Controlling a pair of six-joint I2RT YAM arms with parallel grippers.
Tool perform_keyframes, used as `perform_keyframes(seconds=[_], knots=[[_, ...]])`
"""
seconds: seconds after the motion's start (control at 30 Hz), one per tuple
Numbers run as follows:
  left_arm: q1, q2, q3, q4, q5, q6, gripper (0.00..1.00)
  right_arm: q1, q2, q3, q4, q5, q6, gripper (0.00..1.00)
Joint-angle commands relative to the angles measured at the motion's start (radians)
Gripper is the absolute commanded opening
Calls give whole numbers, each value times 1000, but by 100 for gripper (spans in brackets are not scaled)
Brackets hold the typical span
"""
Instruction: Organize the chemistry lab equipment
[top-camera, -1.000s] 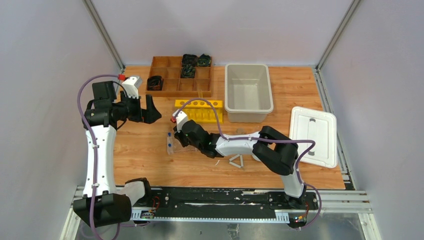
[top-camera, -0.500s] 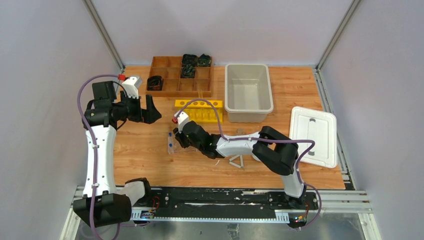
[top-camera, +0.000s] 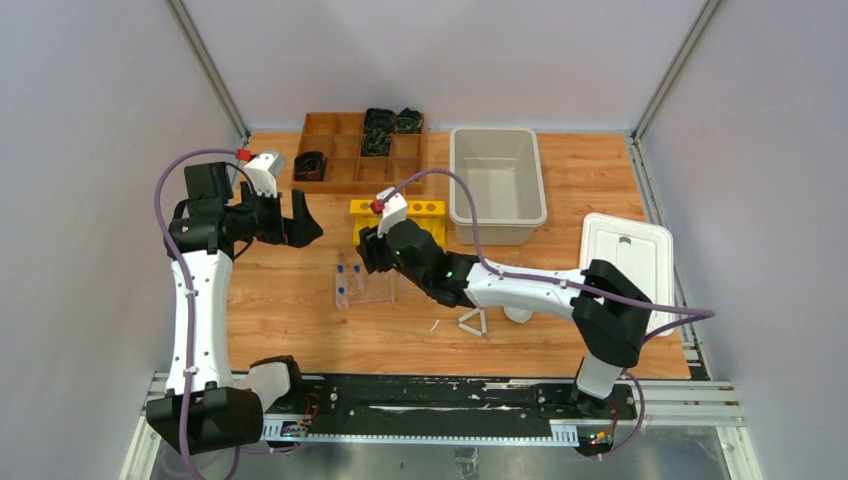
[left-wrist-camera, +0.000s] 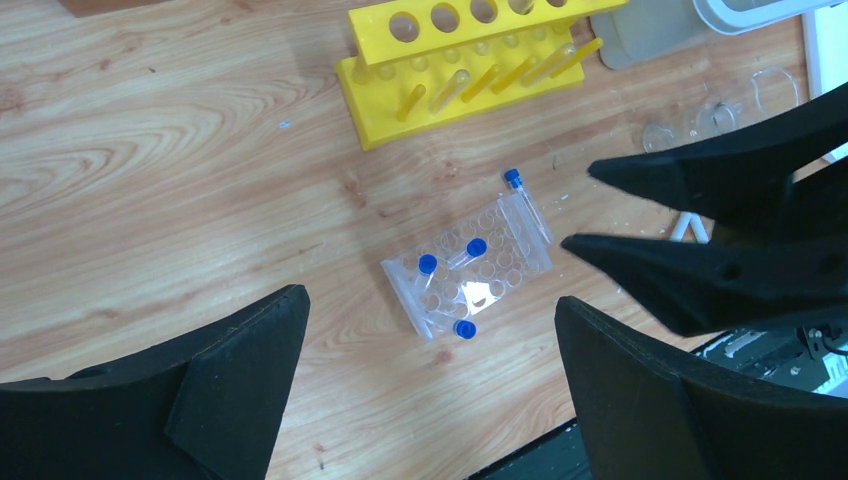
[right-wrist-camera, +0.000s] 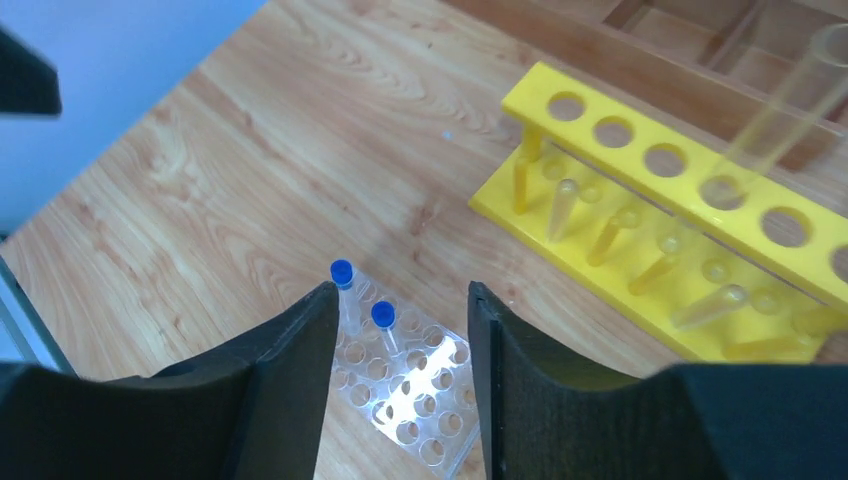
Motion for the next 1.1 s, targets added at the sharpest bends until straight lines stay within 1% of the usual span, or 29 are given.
perform_keyframes(seconds=[0.0, 0.03, 0.13, 0.23, 0.37, 0.53, 1.07], knots=[[5, -20, 18, 6, 13, -2, 100, -33, -45, -25, -157, 132, 129, 51], [5, -20, 18, 7, 14, -4, 100, -38, -45, -24, -194, 158, 168, 49], [5, -18, 23, 7, 16, -9, 100, -58, -29, -28, -276, 168, 230, 43], [5, -24, 27, 7, 18, -11, 100, -69, -7, -39, -314, 164, 272, 40], [5, -29, 24, 6, 28, -12, 99, -75, 56, -14, -340, 136, 280, 41], [5, -34, 22, 6, 24, -6, 99, -84, 137, 41, -415, 130, 276, 42], [5, -37, 21, 6, 23, 10, 99, -106, 262, 123, -437, 92, 273, 40]])
